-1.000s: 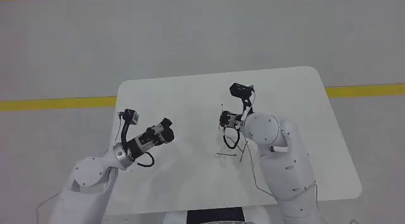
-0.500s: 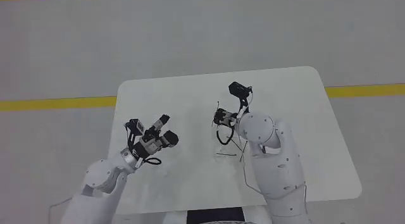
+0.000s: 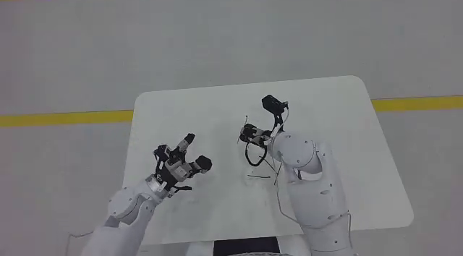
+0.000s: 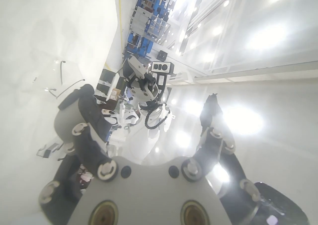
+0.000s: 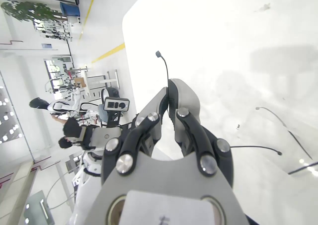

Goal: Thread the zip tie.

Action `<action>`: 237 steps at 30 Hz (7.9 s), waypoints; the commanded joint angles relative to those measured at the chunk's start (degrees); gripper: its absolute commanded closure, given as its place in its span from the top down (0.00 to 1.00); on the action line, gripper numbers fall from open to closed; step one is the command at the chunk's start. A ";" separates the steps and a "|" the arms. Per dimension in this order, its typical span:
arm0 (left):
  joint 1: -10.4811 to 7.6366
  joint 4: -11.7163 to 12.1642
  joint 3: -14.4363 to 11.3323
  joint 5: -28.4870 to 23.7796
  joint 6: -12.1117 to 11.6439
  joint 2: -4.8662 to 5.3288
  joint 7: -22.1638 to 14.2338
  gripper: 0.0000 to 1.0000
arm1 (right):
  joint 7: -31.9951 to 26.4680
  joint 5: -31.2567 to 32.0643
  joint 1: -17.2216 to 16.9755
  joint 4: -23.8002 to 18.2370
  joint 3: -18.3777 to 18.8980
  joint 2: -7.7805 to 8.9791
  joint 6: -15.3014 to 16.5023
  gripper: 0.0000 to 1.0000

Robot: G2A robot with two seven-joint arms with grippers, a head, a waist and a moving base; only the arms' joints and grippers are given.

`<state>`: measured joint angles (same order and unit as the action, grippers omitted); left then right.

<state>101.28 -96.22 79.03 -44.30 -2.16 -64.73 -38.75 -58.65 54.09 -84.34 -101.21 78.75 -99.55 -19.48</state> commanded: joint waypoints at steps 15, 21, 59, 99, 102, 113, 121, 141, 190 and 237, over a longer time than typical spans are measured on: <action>-1.17 1.69 -1.72 -1.22 -1.21 -0.16 -2.25 1.00 | 2.72 -2.10 -0.71 0.81 -1.35 0.41 0.48 0.00; -1.69 1.63 -2.36 5.29 -2.45 0.14 -0.67 1.00 | 4.10 -3.02 -1.10 0.82 -2.20 1.04 0.00 0.00; -2.33 0.75 -4.69 14.27 -5.24 0.83 1.25 1.00 | 7.40 -6.44 -1.66 2.44 -5.41 2.29 0.31 0.00; -3.46 2.15 -7.24 15.57 -6.77 1.08 4.48 0.44 | 12.92 -9.72 -4.22 -0.04 -7.59 4.09 0.00 0.00; -3.51 2.37 -7.38 15.65 -6.87 1.15 4.39 0.43 | 13.24 -9.75 -4.32 -0.08 -7.67 4.09 0.00 0.00; -3.88 2.76 -7.79 15.22 -7.06 1.32 4.43 0.39 | 13.61 -10.58 -4.49 -0.20 -8.69 3.96 0.00 0.00; -4.04 2.91 -8.19 15.06 -7.43 1.41 4.93 0.30 | 13.38 -11.26 -4.49 -0.08 -9.03 3.94 0.00 0.00; -4.09 2.74 -8.33 14.52 -9.05 1.67 6.22 0.15 | 12.95 -12.82 -4.37 0.60 -9.29 3.95 0.00 0.00; -3.70 2.95 -7.45 11.88 -11.24 2.36 6.03 0.00 | 13.27 -15.66 -4.56 -0.85 -9.38 4.73 0.00 1.00; -3.45 4.38 2.14 -33.27 21.64 6.71 -1.63 0.00 | 16.07 -10.21 -7.08 -4.97 -6.18 7.18 6.62 1.00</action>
<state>98.05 -91.90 81.46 -77.47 19.47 -58.52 -40.36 -42.59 43.89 -91.42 -106.18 72.57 -92.37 -12.87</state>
